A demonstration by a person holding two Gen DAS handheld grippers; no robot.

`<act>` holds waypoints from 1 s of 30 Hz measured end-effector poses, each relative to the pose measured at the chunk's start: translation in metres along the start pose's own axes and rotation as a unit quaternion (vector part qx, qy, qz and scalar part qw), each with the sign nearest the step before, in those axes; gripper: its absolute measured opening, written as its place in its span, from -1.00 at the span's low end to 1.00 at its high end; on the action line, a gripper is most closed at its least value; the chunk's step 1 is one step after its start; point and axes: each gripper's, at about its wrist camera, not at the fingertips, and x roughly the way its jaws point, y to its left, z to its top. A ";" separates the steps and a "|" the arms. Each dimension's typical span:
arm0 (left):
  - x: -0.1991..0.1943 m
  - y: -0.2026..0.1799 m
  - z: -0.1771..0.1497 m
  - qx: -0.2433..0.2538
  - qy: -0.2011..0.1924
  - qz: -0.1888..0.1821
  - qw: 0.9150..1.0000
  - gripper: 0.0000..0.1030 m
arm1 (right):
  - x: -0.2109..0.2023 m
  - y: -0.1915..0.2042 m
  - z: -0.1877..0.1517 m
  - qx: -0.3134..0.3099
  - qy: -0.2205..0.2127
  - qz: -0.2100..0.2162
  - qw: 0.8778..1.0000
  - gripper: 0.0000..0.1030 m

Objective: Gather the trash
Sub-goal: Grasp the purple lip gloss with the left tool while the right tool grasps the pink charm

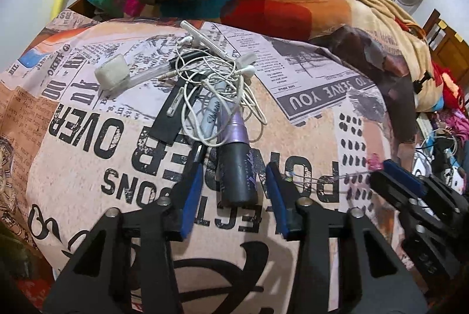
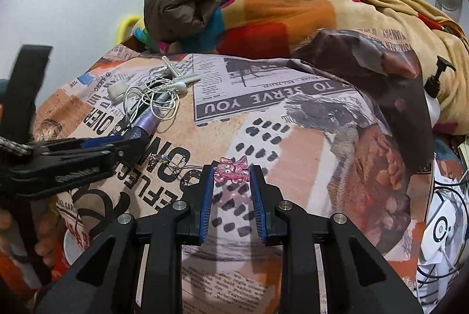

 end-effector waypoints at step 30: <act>-0.153 0.024 -0.061 0.020 -0.078 0.009 0.997 -0.51 | -0.105 0.079 0.031 -0.033 -0.079 0.032 0.996 -0.56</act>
